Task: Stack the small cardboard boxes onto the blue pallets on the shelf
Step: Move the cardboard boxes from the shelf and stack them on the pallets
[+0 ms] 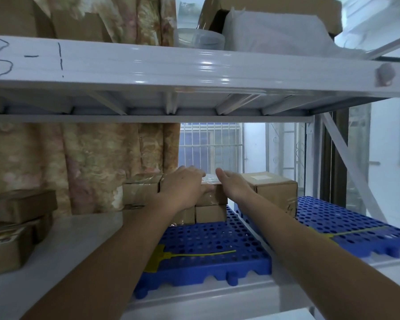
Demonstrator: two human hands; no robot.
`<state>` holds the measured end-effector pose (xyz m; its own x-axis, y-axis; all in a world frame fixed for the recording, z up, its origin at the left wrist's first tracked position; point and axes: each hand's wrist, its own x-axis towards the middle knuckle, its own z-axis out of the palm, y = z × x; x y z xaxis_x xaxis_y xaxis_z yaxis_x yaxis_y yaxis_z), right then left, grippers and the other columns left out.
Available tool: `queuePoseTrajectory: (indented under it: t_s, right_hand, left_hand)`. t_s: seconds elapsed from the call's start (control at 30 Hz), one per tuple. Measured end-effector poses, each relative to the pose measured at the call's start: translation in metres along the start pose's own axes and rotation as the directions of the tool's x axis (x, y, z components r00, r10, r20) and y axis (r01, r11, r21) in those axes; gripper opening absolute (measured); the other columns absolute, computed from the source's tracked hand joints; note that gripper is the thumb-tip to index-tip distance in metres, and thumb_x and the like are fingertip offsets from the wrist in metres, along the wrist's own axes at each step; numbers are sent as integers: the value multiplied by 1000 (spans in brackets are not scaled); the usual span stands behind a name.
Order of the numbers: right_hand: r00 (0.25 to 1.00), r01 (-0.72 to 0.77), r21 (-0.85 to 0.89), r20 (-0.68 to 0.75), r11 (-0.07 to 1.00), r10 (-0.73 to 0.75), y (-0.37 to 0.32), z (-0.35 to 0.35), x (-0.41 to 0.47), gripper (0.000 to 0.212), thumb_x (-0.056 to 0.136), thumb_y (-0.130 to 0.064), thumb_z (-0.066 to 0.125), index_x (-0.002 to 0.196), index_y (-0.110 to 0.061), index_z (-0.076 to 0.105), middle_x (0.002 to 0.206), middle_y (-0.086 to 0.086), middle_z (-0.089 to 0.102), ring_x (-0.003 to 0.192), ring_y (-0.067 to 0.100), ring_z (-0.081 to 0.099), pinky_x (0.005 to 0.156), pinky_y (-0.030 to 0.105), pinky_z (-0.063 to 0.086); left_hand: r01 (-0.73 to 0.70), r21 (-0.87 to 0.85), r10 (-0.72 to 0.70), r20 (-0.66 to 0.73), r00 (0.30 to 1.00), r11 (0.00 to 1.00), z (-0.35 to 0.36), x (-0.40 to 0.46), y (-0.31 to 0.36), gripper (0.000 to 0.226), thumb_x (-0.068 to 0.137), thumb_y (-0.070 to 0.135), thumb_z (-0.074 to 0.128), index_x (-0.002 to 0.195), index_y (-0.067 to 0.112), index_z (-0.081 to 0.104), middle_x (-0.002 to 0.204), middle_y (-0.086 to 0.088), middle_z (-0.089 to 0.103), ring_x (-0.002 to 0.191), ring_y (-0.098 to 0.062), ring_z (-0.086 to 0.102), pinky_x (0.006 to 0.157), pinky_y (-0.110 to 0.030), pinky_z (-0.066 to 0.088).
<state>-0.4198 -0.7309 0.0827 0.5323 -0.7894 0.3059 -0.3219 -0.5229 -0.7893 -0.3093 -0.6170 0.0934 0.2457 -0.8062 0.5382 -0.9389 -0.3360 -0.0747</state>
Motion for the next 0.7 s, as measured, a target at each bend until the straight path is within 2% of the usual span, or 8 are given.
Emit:
queuePoseTrajectory:
  t_s: [0.07, 0.13, 0.27, 0.37, 0.43, 0.5, 0.6, 0.7]
  right_hand:
    - [997, 66, 11, -43, 998, -65, -3, -6, -3, 80, 86, -73, 26, 132, -18, 59, 139, 9, 59, 126, 30, 54, 108, 50, 40]
    - [985, 160, -8, -60, 987, -160, -12, -12, -11, 65, 102, -57, 36, 152, -15, 43, 157, 7, 43, 142, 28, 41, 116, 42, 30]
    - [917, 374, -266, -34, 888, -397, -28, -19, -18, 56, 108, -40, 36, 157, -13, 32, 164, 8, 29, 152, 27, 24, 120, 35, 21]
    - [858, 499, -396, 101, 771, -503, -45, -9, -28, 54, 110, -36, 31, 157, -10, 32, 165, 13, 26, 155, 27, 12, 122, 34, 11]
    - [811, 574, -430, 180, 697, -557, -61, 1, -42, 51, 110, -34, 31, 152, -7, 38, 162, 16, 32, 153, 30, 16, 120, 33, 13]
    - [765, 636, -417, 227, 649, -603, -77, 18, -55, 50, 109, -36, 33, 148, -7, 44, 154, 16, 42, 146, 32, 28, 114, 35, 23]
    - [730, 683, -381, 319, 623, -605, -101, 52, -75, 60, 106, -47, 34, 151, -7, 39, 152, 17, 44, 141, 35, 36, 115, 44, 28]
    - [705, 707, -350, 420, 615, -572, -127, 82, -107, 58, 106, -47, 38, 151, -11, 39, 154, 16, 41, 140, 36, 38, 114, 48, 29]
  left_hand:
    - [3, -21, -4, -53, 999, 1000, -4, -3, -4, 58, 99, 65, 44, 140, 25, 56, 142, 2, 59, 129, -21, 52, 103, -40, 39]
    - [32, -64, -36, -67, 997, 997, -10, -9, -13, 60, 100, 65, 41, 142, 24, 55, 148, 3, 55, 134, -19, 49, 105, -38, 37]
    - [114, -110, -120, -52, 991, 987, -23, -25, -30, 70, 99, 69, 38, 153, 26, 45, 165, 3, 34, 149, -19, 34, 116, -39, 29]
    - [166, -147, -182, -102, 978, 975, -36, -43, -42, 66, 96, 69, 40, 148, 29, 52, 161, 9, 40, 144, -18, 43, 111, -39, 40]
    - [187, -154, -204, -102, 974, 970, -49, -60, -48, 72, 88, 76, 35, 137, 30, 61, 146, 11, 56, 133, -15, 52, 104, -38, 47]
    - [236, -136, -248, -80, 965, 962, -58, -83, -59, 69, 88, 80, 33, 132, 35, 62, 135, 13, 62, 125, -13, 56, 103, -39, 46]
    - [314, -21, -314, -27, 949, 949, -67, -122, -84, 85, 83, 91, 20, 143, 40, 52, 146, 8, 56, 134, -19, 50, 116, -54, 33]
    - [418, -22, -416, 66, 907, 908, -82, -168, -107, 77, 94, 71, 43, 153, 22, 42, 153, -6, 49, 140, -27, 45, 117, -46, 33]
